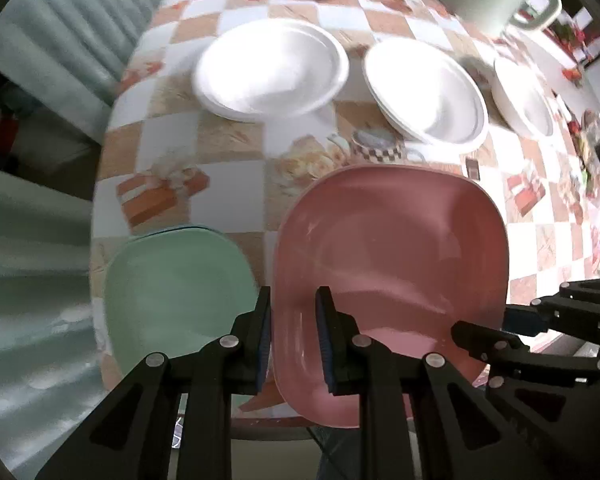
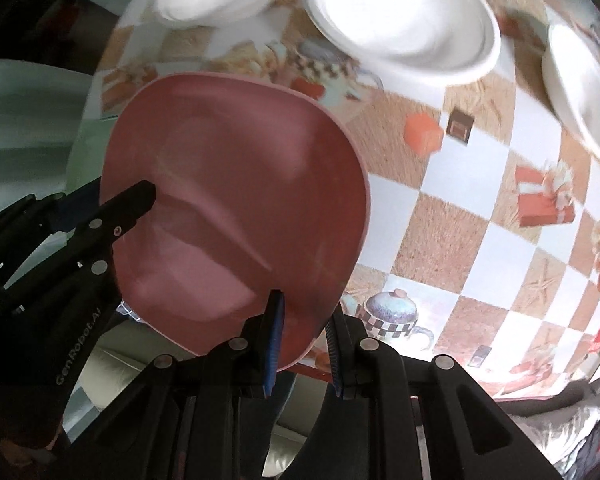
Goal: Organize plates and bowls
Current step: 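Lift the pink plate with both grippers and carry it over the green plate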
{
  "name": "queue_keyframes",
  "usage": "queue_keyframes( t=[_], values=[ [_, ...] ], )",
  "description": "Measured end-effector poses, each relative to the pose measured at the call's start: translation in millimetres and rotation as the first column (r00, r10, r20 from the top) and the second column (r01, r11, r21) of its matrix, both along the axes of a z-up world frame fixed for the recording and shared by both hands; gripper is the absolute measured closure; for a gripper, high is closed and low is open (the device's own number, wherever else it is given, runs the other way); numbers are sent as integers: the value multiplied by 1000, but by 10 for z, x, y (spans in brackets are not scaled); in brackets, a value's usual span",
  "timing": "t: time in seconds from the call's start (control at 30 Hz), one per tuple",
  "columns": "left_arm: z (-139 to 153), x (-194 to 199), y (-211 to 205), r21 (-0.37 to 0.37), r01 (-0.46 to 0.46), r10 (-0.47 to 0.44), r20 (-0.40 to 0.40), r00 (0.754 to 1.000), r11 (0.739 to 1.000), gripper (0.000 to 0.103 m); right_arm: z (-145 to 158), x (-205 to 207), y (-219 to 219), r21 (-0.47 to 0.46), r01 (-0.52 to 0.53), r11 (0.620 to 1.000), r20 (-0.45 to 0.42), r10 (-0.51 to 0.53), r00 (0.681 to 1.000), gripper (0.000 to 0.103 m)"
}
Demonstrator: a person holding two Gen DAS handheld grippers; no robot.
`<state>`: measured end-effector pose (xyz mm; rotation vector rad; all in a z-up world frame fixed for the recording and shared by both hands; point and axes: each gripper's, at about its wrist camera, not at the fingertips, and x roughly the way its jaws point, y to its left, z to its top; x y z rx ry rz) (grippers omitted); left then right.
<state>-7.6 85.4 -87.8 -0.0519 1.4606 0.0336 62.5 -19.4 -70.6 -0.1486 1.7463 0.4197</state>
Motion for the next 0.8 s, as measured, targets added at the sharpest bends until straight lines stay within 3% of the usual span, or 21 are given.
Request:
queue_keyframes(
  t=[0.13,0.4,0.8],
  values=[
    [173,-123,206,7,-49,49,20,999,999,80,163,-16,156,6,-46,999,40,46,998,80],
    [181,-352,559,44,-146,146,8,989,988,80,367,-27,682,25,-165,986,93,162,982,80],
    [198,-543,877,157,-209,206,32,978,965,80,377,-2,1268,45,-266,963,91,261,961,80]
  ],
)
